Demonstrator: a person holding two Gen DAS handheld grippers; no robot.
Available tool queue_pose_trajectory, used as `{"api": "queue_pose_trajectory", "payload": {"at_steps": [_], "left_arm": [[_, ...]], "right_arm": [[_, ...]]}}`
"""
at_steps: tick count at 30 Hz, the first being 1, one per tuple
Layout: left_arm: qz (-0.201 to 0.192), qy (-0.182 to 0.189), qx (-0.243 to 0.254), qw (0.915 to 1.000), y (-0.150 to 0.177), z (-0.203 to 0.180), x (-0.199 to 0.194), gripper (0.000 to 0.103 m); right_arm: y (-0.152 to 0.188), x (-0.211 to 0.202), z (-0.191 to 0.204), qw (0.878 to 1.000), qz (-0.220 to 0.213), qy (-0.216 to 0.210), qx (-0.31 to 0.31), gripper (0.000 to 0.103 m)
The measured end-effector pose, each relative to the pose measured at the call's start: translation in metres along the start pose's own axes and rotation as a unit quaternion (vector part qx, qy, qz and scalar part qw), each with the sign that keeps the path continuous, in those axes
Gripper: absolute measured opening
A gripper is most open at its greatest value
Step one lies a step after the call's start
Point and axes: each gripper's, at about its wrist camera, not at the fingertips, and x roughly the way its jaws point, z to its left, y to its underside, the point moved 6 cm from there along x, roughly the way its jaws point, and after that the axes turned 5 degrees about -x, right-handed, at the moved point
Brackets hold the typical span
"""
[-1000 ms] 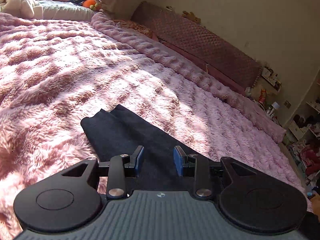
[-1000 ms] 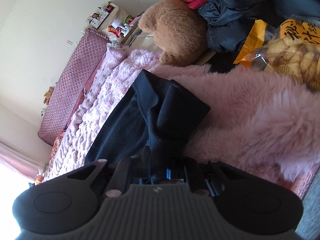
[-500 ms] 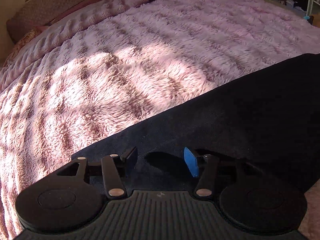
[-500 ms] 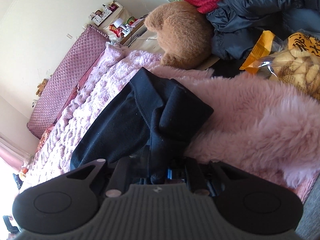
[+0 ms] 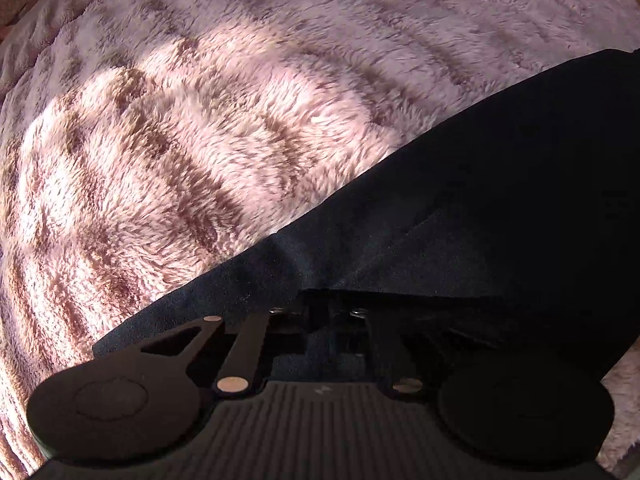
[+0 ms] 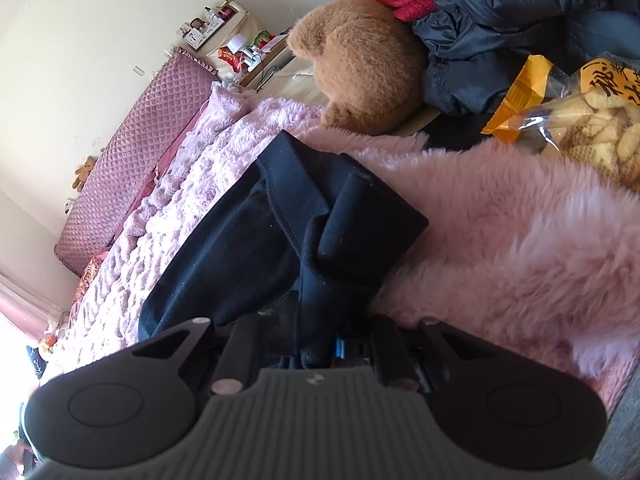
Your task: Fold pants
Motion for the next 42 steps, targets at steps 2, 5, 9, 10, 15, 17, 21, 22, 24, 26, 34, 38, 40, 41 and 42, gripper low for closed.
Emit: {"api": "queue_pose_trajectory", "payload": {"at_steps": [2,5,9,10,15,17,21,22,24,26,34,38,40,41,42], "left_arm": [[0.012,-0.014,0.014,0.9997,-0.003,-0.004,-0.002,0.000],[0.014,-0.040,0.043,0.9982,-0.011,-0.010,-0.009,0.000],[-0.009,-0.069,0.051,0.9963,-0.024,-0.012,-0.025,0.000],[-0.016,-0.074,0.052,0.9957,-0.028,-0.013,-0.028,0.000],[-0.014,-0.104,0.069,0.9921,-0.052,-0.016,-0.031,0.000],[-0.018,-0.122,0.076,0.9894,-0.059,-0.017,-0.027,0.000],[0.020,-0.126,0.093,0.9875,-0.053,-0.022,-0.019,0.000],[0.046,-0.128,0.110,0.9846,-0.047,-0.025,-0.013,0.000],[0.090,-0.121,0.127,0.9803,-0.037,-0.030,-0.006,0.014],[0.097,-0.130,0.133,0.9777,-0.034,-0.034,-0.006,0.029],[-0.018,0.013,0.099,0.9948,-0.088,-0.089,-0.042,0.045],[0.021,0.020,0.166,0.9856,-0.089,-0.128,-0.023,0.034],[0.038,0.028,0.193,0.9801,-0.087,-0.145,-0.013,0.034],[0.042,0.023,0.207,0.9773,-0.086,-0.151,-0.009,0.034],[0.042,0.013,0.229,0.9725,-0.085,-0.160,-0.005,0.034]], "right_arm": [[0.000,0.000,0.000,1.000,0.001,0.000,0.003,0.011],[0.000,0.000,-0.001,1.000,0.001,-0.002,0.005,0.011],[0.000,0.000,-0.002,1.000,0.003,-0.006,0.011,0.011],[0.000,-0.001,-0.002,1.000,0.003,-0.008,0.013,0.011],[0.000,-0.002,-0.004,1.000,0.006,-0.014,0.023,0.011],[0.001,-0.002,-0.005,1.000,0.007,-0.016,0.025,0.011],[0.001,-0.003,-0.005,0.999,0.008,-0.018,0.029,0.011],[0.001,-0.003,-0.005,0.999,0.009,-0.019,0.031,0.011],[0.002,-0.003,-0.007,0.999,0.009,-0.021,0.035,0.011],[0.002,-0.003,-0.008,0.999,0.011,-0.023,0.040,0.011],[0.001,-0.003,-0.011,0.998,0.015,-0.033,0.053,0.011],[0.001,-0.004,-0.014,0.997,0.019,-0.039,0.066,0.011],[0.001,-0.004,-0.015,0.997,0.020,-0.040,0.069,0.010],[0.001,-0.004,-0.014,0.997,0.020,-0.039,0.064,0.010],[0.001,-0.005,-0.012,0.998,0.020,-0.036,0.056,0.010]]}}
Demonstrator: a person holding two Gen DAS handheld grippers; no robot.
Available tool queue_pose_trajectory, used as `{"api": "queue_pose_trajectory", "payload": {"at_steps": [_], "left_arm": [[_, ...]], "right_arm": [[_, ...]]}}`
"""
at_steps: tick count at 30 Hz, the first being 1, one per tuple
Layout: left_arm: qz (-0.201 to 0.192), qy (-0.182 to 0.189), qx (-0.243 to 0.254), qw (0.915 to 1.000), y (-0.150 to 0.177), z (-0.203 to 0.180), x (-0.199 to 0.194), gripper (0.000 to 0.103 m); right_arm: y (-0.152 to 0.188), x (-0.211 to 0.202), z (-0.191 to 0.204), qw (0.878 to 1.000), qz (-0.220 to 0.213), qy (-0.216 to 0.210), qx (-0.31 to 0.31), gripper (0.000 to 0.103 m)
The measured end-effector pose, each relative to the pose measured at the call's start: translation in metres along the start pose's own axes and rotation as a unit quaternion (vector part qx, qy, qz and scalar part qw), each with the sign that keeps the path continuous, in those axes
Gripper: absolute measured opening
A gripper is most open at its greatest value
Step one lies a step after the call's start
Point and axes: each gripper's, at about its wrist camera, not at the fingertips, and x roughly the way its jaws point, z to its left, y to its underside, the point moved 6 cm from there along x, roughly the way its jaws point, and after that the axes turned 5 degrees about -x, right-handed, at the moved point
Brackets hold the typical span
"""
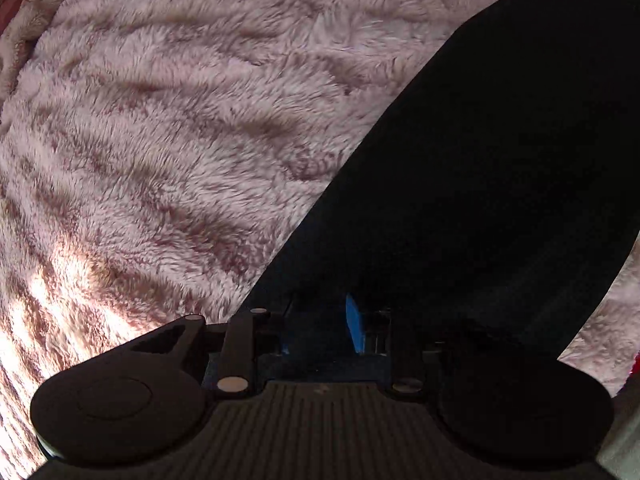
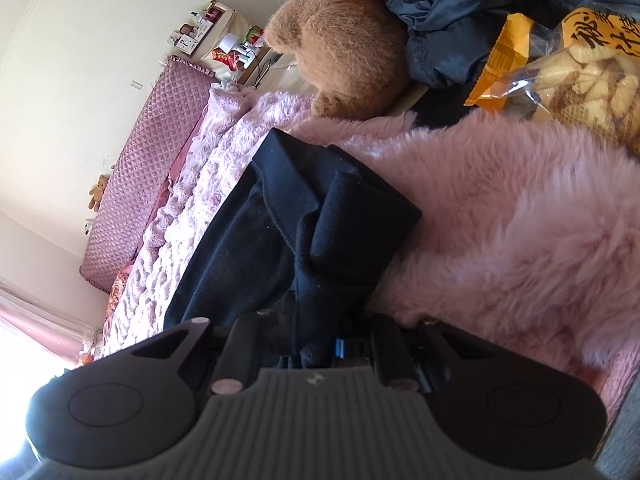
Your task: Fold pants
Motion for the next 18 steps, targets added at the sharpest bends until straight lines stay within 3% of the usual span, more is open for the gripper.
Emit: {"api": "queue_pose_trajectory", "payload": {"at_steps": [3,8,12,15,17,18], "left_arm": [[0.015,-0.009,0.026,0.9995,-0.005,-0.010,0.008,0.034],[0.050,0.008,0.015,0.9986,-0.013,-0.012,0.013,0.034],[0.068,0.035,0.026,0.9967,-0.018,-0.019,0.014,0.034],[0.087,0.030,0.055,0.9942,-0.024,-0.026,0.026,0.034],[0.095,0.042,0.060,0.9928,-0.025,-0.029,0.032,0.023],[0.100,0.051,0.053,0.9923,-0.026,-0.030,0.033,0.005]], "right_arm": [[0.001,0.000,0.004,1.000,-0.001,0.007,-0.016,0.011],[0.000,0.000,0.001,1.000,0.001,0.002,-0.006,0.011],[0.000,0.000,0.001,1.000,0.002,0.001,-0.006,0.011],[0.000,-0.001,0.000,1.000,0.003,0.000,-0.006,0.011],[0.000,-0.001,0.000,1.000,0.003,0.000,-0.007,0.011],[0.000,-0.001,0.000,1.000,0.003,0.000,-0.007,0.011]]}}
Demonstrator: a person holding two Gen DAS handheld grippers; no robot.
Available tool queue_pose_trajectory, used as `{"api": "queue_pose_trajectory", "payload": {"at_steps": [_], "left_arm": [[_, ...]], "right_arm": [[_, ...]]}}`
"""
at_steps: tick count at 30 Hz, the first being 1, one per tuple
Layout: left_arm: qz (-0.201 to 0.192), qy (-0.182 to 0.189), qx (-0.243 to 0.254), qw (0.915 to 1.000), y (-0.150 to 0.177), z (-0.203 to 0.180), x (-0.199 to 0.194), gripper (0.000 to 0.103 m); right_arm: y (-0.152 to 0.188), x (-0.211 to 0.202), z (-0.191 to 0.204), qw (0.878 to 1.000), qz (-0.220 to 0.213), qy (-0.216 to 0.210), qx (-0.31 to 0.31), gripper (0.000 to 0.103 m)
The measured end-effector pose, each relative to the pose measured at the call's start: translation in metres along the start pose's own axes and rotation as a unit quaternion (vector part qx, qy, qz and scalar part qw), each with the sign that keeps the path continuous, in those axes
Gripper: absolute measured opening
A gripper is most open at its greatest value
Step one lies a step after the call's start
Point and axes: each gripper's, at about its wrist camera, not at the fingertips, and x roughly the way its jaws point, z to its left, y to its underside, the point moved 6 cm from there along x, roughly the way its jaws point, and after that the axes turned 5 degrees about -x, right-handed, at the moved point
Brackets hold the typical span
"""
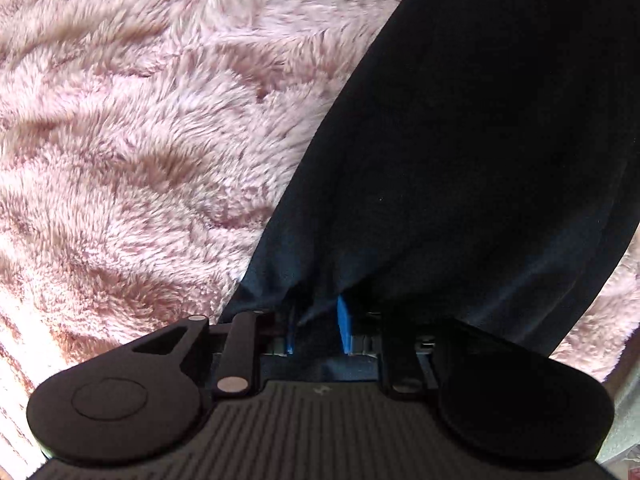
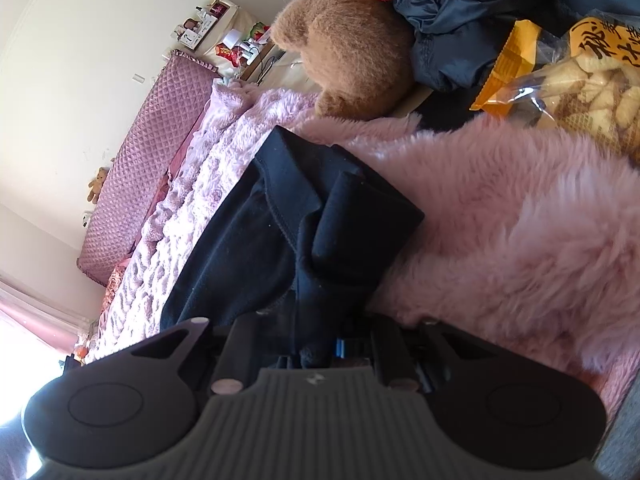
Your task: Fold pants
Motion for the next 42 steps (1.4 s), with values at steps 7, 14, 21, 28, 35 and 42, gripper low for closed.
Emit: {"api": "queue_pose_trajectory", "payload": {"at_steps": [7,14,21,28,35,42], "left_arm": [[-0.015,-0.025,0.012,0.9995,0.003,-0.004,-0.023,0.001],[-0.045,-0.061,0.005,0.9971,-0.009,0.019,-0.056,0.001],[-0.056,-0.166,-0.050,0.9833,-0.010,0.063,-0.046,0.050],[-0.284,-0.169,-0.398,0.8558,0.119,0.140,-0.113,0.075],[-0.295,-0.138,-0.611,0.7216,0.295,0.142,-0.101,0.071],[-0.307,-0.005,-0.697,0.6481,0.365,0.106,-0.043,0.067]], "right_arm": [[0.000,0.000,0.001,1.000,0.001,-0.002,0.001,0.011],[0.000,0.000,0.001,1.000,0.002,-0.004,0.002,0.011],[0.000,-0.001,0.000,1.000,0.004,-0.007,0.004,0.011],[0.000,-0.001,-0.001,1.000,0.005,-0.008,0.003,0.011],[0.002,0.002,0.003,1.000,0.001,0.001,-0.010,0.011],[0.003,0.001,-0.001,1.000,-0.008,-0.007,0.008,0.011]]}}
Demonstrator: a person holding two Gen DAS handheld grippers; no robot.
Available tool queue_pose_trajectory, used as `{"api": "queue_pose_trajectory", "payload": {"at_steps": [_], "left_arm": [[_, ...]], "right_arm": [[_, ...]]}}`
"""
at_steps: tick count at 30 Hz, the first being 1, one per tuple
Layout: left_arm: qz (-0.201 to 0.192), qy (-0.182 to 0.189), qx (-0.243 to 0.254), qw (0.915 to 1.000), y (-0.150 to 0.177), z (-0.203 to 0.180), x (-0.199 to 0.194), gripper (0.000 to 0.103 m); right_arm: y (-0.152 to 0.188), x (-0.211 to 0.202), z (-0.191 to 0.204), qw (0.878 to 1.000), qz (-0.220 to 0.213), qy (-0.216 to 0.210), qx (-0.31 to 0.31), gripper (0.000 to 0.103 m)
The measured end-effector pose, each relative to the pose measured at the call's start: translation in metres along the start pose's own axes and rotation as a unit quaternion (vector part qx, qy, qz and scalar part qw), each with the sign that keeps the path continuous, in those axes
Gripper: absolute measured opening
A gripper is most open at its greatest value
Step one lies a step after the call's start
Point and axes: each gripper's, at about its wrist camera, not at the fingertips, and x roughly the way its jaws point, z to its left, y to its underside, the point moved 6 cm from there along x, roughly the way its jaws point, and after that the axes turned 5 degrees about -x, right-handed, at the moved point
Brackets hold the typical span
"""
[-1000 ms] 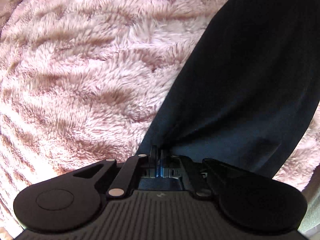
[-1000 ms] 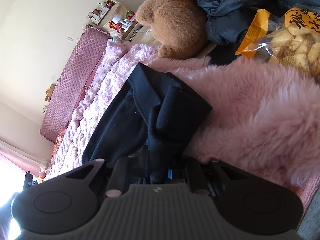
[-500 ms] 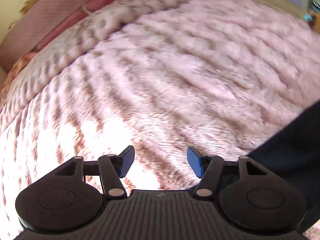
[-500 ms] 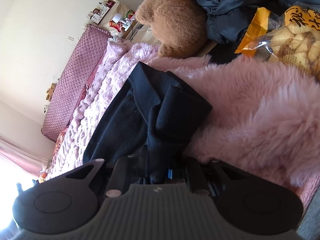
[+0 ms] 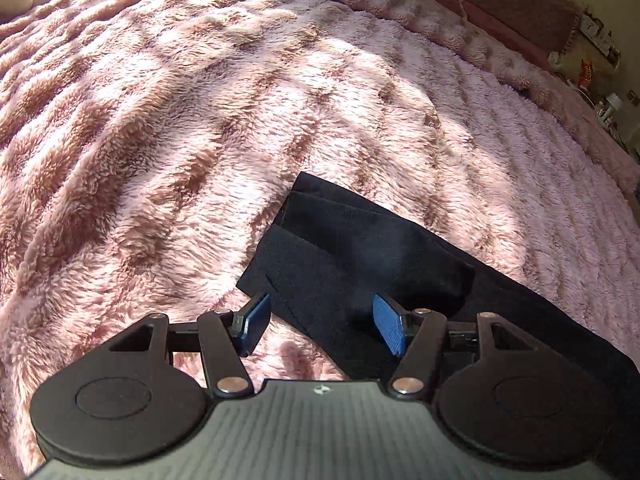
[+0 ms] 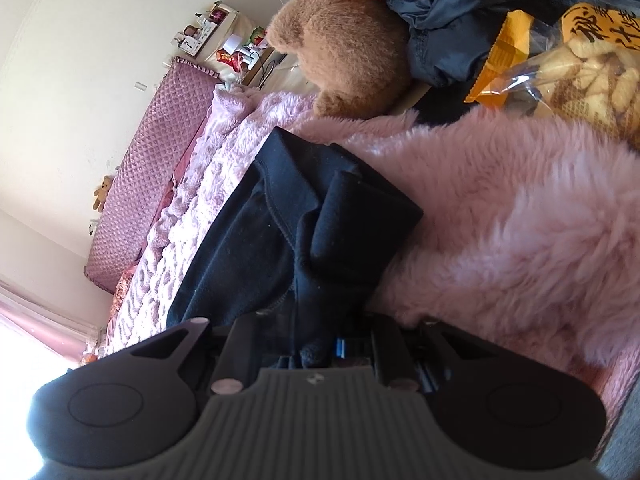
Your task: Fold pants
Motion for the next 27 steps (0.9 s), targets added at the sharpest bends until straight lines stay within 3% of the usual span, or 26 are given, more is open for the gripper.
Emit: {"api": "queue_pose_trajectory", "payload": {"at_steps": [3,5,7,9,12,14,16,17,18,19,20,21,22,23,24,25,26,27], "left_arm": [[0.005,0.028,-0.064,0.9976,0.014,0.022,0.022,0.064],[-0.017,0.071,-0.104,0.9919,0.014,0.026,0.025,0.056],[-0.048,0.119,-0.123,0.9841,0.009,0.027,0.022,0.029],[-0.060,0.120,-0.129,0.9825,0.007,0.026,0.022,0.006],[-0.064,0.081,-0.109,0.9887,0.005,0.018,0.024,0.006],[-0.096,0.088,-0.084,0.9880,0.002,0.007,0.011,0.006],[-0.114,0.089,-0.089,0.9854,-0.001,0.008,-0.002,0.008],[-0.118,0.066,-0.098,0.9859,-0.001,0.013,-0.004,0.012],[-0.122,0.032,-0.105,0.9864,-0.002,0.019,-0.005,0.021],[-0.120,-0.038,-0.117,0.9851,-0.002,0.033,-0.002,0.024],[-0.119,-0.137,-0.153,0.9714,-0.001,0.055,-0.001,0.024],[-0.117,-0.188,-0.186,0.9573,0.002,0.071,-0.002,0.026],[-0.109,-0.212,-0.232,0.9431,0.008,0.091,-0.002,0.026],[-0.100,-0.174,-0.249,0.9474,0.013,0.097,0.000,0.026],[-0.082,-0.101,-0.264,0.9559,0.018,0.100,0.005,0.026],[-0.062,-0.022,-0.277,0.9586,0.026,0.098,0.007,0.029],[-0.059,0.037,-0.285,0.9559,0.033,0.093,0.006,0.033],[-0.064,0.077,-0.290,0.9517,0.038,0.089,0.005,0.045]], "right_arm": [[0.001,0.001,0.006,1.000,-0.006,0.014,-0.025,0.012],[0.002,0.002,0.008,0.999,-0.007,0.020,-0.034,0.012],[0.001,0.003,0.008,0.999,-0.008,0.022,-0.036,0.012],[0.001,0.003,0.008,0.999,-0.008,0.021,-0.035,0.011],[0.002,0.006,0.009,0.999,-0.007,0.022,-0.036,0.011],[0.002,0.006,0.009,0.999,-0.008,0.024,-0.038,0.011],[0.002,0.005,0.008,0.999,-0.008,0.023,-0.038,0.011],[0.002,0.006,0.007,0.999,-0.008,0.022,-0.038,0.011],[0.002,0.006,0.007,0.999,-0.007,0.021,-0.037,0.011],[0.001,0.006,0.006,0.999,-0.007,0.020,-0.036,0.011],[0.001,0.005,0.006,0.999,-0.007,0.019,-0.034,0.011],[0.001,0.005,0.005,0.999,-0.006,0.018,-0.033,0.011],[0.001,0.005,0.005,0.999,-0.006,0.017,-0.031,0.011],[0.001,0.005,0.004,0.999,-0.006,0.016,-0.030,0.011],[0.001,0.005,0.004,0.999,-0.005,0.015,-0.029,0.011],[0.001,0.005,0.003,1.000,-0.005,0.014,-0.027,0.011],[0.001,0.005,0.003,1.000,-0.004,0.014,-0.027,0.011],[0.001,0.005,0.003,1.000,-0.004,0.013,-0.025,0.011]]}}
